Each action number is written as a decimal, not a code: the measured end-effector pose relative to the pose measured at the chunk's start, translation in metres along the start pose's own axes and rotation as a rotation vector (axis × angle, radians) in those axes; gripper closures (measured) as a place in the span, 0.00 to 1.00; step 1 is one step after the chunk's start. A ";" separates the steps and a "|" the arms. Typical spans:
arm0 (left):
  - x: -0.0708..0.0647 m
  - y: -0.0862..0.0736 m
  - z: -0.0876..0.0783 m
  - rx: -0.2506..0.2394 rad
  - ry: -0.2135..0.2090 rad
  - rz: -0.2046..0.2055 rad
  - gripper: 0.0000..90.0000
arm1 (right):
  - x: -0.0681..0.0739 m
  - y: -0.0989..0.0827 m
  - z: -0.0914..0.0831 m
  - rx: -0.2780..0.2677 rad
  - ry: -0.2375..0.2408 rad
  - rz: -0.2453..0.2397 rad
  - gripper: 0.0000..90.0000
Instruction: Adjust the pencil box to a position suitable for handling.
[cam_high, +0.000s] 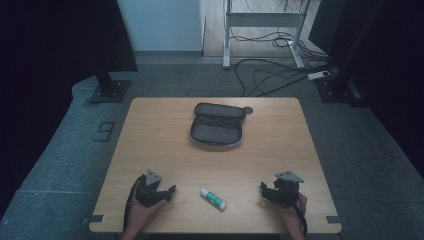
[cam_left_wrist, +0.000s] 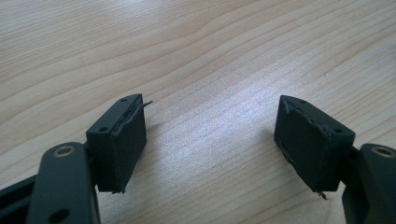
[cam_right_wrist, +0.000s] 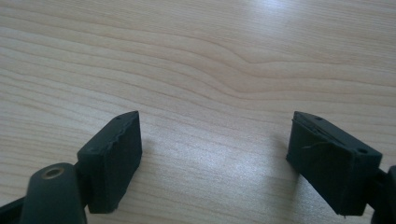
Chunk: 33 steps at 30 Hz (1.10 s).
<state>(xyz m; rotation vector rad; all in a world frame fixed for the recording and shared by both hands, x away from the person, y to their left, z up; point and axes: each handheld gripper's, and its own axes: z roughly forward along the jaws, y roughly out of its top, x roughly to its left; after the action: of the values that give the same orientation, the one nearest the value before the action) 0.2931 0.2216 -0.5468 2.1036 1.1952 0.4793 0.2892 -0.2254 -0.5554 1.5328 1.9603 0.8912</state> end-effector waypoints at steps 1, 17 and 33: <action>0.000 0.000 0.000 0.000 0.000 0.000 0.28 | 0.000 0.000 0.000 0.002 0.002 -0.002 0.19; 0.001 0.000 -0.001 -0.013 -0.003 0.001 0.29 | 0.001 0.000 -0.001 -0.005 0.023 -0.017 0.23; -0.006 0.021 -0.027 -0.110 -0.027 0.009 0.32 | -0.002 0.017 -0.013 -0.090 0.113 0.014 0.27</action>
<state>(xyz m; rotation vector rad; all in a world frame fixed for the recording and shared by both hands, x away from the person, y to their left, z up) 0.2872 0.2184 -0.5126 2.0164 1.1196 0.5071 0.2914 -0.2277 -0.5346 1.4751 1.9611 1.0787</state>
